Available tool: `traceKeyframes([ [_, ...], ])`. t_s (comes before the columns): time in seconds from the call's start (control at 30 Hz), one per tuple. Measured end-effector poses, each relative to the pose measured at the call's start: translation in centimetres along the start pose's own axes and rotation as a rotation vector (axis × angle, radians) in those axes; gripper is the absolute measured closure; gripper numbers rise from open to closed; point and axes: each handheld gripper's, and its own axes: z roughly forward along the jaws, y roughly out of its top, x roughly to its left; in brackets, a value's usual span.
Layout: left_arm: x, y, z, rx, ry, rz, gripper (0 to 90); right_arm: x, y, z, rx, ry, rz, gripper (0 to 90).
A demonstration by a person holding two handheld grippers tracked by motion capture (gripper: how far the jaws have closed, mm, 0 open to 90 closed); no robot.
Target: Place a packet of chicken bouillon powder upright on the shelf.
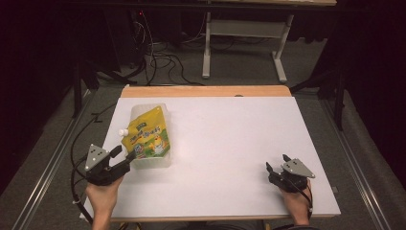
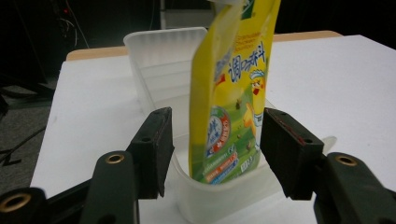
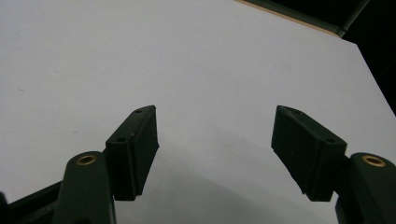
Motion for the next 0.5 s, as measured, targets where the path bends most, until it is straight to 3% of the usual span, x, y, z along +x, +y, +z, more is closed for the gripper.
traceKeyframes([
  [0.23,-2.1,-0.8,-0.5,0.005,-0.039,0.035,45.1,-0.1,0.0,-0.1,-0.009,0.002,0.007,32.3],
  [0.5,-4.4,-1.3,0.6,0.033,-0.119,0.065,44.9,-0.1,0.0,-0.1,-0.009,0.002,0.008,32.5],
])
